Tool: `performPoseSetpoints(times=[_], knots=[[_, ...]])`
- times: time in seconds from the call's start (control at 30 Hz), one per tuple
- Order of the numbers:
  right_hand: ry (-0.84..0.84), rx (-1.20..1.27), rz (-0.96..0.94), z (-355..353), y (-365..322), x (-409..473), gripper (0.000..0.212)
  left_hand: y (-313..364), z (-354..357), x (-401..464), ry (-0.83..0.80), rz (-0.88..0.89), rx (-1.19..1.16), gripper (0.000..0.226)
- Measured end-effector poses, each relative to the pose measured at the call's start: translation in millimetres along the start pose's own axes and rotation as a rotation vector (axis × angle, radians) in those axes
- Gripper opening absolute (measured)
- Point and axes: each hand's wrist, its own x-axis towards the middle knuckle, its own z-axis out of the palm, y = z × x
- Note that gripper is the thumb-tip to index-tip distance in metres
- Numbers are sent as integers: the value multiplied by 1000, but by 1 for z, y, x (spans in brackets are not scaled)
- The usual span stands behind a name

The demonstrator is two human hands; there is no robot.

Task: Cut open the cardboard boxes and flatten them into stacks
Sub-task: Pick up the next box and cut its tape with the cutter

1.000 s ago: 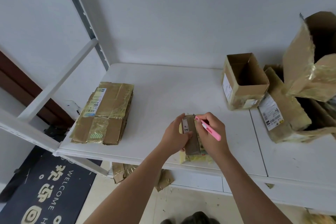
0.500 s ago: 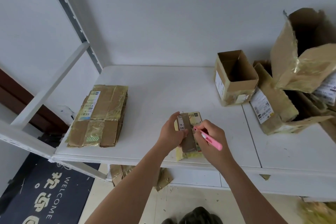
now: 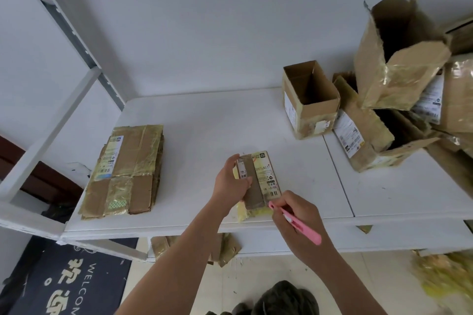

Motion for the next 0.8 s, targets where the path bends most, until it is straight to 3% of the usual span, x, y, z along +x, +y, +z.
performPoseSetpoints(times=[0.07,0.2,0.27,0.37,0.47,0.57,0.67,0.73,0.8], knots=[[54,56,54,-6,-4,-4,24,1,0,1,-3,-6,2,63],[363,235,188,-9,-3,-14,22,3,-2,5,-16,37,110,57],[437,333,251,-4,1,-13,31,3,-3,8,-12,62,212,53],[518,496,300,3,4,-3,33,2,-7,6,-10,67,386,66],[533,503,218,8,9,18,5,1,-10,0,44,34,543,84],[493,455,202,12,20,39,8,-1,-11,-2,144,169,893,74],[467,475,236,12,28,51,7,-7,-12,7,-20,423,978,51],[480,531,279,9,30,52,7,-14,-14,11,-118,433,972,47],[511,591,337,8,30,48,2,-17,-12,12,-89,407,992,47]])
